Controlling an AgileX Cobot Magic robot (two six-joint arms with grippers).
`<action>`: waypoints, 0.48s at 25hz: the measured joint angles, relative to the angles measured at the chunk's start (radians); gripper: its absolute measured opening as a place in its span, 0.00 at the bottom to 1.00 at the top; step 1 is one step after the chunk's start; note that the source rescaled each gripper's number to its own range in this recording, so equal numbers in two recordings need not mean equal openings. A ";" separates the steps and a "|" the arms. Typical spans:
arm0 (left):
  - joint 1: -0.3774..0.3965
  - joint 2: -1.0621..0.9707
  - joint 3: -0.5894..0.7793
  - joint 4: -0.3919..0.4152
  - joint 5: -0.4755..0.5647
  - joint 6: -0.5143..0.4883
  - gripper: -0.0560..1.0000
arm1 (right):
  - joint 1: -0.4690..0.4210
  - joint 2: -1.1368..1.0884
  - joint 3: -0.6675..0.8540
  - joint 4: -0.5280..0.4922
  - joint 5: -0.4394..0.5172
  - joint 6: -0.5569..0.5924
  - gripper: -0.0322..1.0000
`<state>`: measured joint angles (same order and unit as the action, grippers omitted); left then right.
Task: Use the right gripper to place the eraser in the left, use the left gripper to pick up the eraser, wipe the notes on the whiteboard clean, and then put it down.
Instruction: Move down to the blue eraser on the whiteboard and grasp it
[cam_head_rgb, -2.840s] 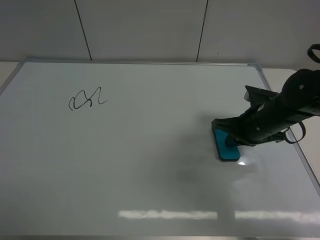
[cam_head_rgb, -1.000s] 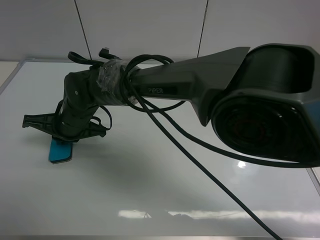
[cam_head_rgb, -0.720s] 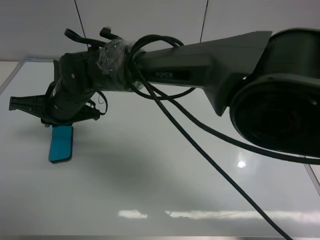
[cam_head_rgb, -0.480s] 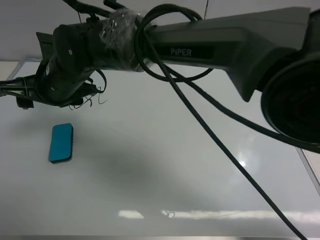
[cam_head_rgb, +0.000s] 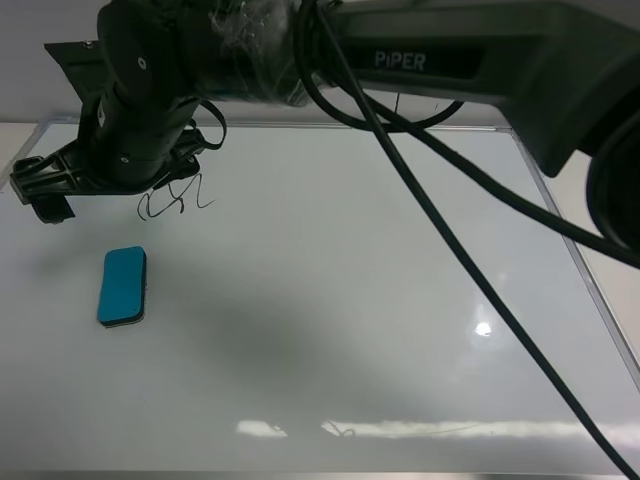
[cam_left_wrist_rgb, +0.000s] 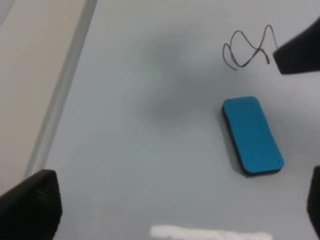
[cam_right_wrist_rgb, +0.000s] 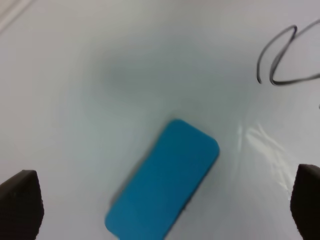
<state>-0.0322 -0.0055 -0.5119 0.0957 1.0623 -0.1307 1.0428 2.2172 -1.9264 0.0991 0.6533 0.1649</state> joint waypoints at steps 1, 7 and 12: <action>0.000 0.000 0.000 0.000 0.000 0.000 1.00 | 0.000 -0.010 0.000 -0.010 0.022 -0.013 1.00; 0.000 0.000 0.000 0.000 0.000 0.000 1.00 | 0.000 -0.135 0.000 -0.145 0.240 -0.139 1.00; 0.000 0.000 0.000 0.000 0.000 0.000 1.00 | 0.000 -0.270 0.000 -0.220 0.338 -0.153 1.00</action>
<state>-0.0322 -0.0055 -0.5119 0.0957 1.0623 -0.1307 1.0428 1.9474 -1.9264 -0.1208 0.9911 0.0115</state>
